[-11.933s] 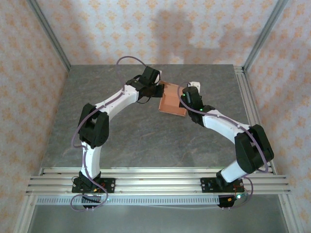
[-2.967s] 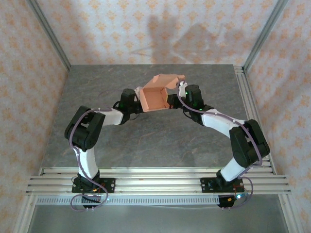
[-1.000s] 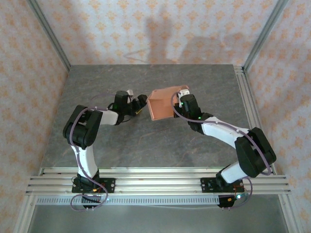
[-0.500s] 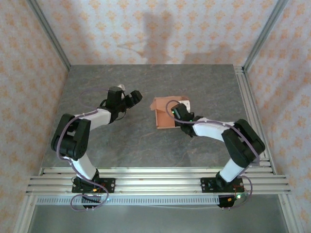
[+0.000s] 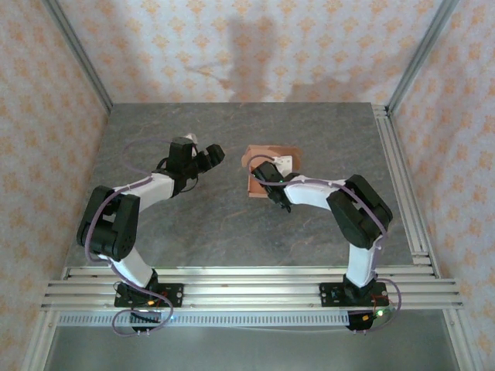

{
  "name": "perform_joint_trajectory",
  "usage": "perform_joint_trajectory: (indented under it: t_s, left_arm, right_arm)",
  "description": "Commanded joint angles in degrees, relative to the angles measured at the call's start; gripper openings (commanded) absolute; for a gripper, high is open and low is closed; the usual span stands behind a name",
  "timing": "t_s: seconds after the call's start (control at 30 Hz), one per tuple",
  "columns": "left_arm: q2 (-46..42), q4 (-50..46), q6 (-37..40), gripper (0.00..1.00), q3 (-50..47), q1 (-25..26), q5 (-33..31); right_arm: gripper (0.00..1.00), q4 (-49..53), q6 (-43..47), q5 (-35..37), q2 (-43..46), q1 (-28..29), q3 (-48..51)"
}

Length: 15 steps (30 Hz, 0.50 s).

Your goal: Fold the paper box

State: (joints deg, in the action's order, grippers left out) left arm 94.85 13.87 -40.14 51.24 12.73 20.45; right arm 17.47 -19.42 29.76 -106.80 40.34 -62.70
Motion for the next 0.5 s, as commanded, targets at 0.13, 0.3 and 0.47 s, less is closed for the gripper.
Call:
perform_joint_trajectory:
  t_s: [0.13,0.3,0.47]
  left_arm:
    - [-3.39,-3.58,5.34,0.94,1.08,0.12,-0.74]
    - [-4.82,-5.43,7.89,0.95,1.56,0.36,-1.11]
    - [-6.47,-5.87,12.87,0.97,1.88,1.18,-0.77]
  right_arm:
    - [0.27,-1.57,0.37,-6.37,3.69,-0.13,2.22]
    - [0.43,-6.46,1.89,-9.31,8.75,-0.35,5.15]
    - [0.61,-9.24,4.64,-12.73,14.79,-0.59,9.29]
